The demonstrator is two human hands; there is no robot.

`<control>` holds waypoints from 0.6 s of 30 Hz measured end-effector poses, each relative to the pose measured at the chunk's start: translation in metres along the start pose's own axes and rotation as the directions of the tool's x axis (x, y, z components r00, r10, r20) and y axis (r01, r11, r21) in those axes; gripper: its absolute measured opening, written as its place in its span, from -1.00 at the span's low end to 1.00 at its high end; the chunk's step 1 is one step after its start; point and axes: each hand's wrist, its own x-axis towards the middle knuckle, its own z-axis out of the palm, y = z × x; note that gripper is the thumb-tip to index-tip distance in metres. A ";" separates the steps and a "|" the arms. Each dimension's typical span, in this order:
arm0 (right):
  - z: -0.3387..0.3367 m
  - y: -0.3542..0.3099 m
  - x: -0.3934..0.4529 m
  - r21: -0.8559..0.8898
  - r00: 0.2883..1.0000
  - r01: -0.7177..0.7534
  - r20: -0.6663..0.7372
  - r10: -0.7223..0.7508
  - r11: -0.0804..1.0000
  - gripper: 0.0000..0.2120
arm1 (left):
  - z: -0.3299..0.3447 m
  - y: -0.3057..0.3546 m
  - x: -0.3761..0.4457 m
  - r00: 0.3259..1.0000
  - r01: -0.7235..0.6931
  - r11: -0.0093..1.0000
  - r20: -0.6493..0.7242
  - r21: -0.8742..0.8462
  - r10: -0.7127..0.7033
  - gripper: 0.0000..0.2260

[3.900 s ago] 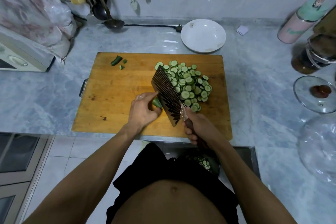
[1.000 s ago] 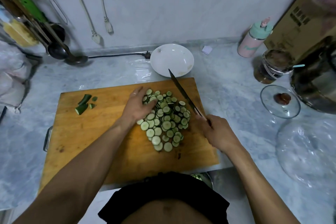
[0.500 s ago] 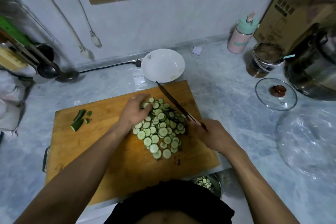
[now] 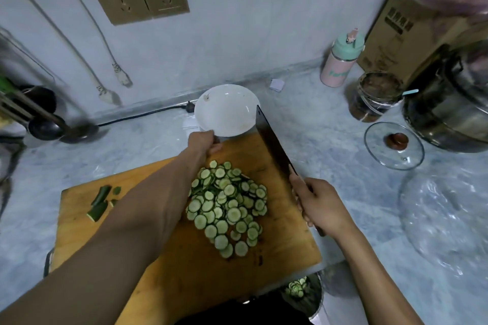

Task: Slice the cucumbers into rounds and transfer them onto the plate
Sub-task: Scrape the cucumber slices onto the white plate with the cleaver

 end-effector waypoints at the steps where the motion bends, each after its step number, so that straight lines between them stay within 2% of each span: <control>1: 0.001 -0.001 0.001 0.009 1.000 -0.005 0.004 0.005 1.000 -0.40 | 0.004 0.002 0.001 1.000 0.013 0.999 0.006 -0.036 -0.013 -0.76; 6: 0.010 -0.010 -0.002 0.049 1.000 -0.007 0.019 0.006 0.999 -0.44 | 0.011 0.017 0.001 0.998 0.029 0.982 -0.050 -0.184 -0.039 -0.66; 10: 0.014 -0.011 -0.010 0.060 0.999 0.035 0.017 -0.036 0.998 -0.46 | 0.000 0.007 -0.027 0.991 -0.069 0.955 -0.131 -0.287 0.032 -0.86; 13: 0.019 -0.012 -0.024 0.103 0.997 0.078 -0.023 -0.076 0.992 -0.44 | -0.027 -0.021 -0.058 0.984 -0.130 0.913 -0.161 -0.388 0.072 -0.95; 18: 0.030 -0.003 -0.042 0.120 0.989 0.150 -0.014 -0.149 0.981 -0.46 | -0.087 -0.101 -0.123 0.949 -0.180 0.920 -0.308 -0.347 0.069 -0.89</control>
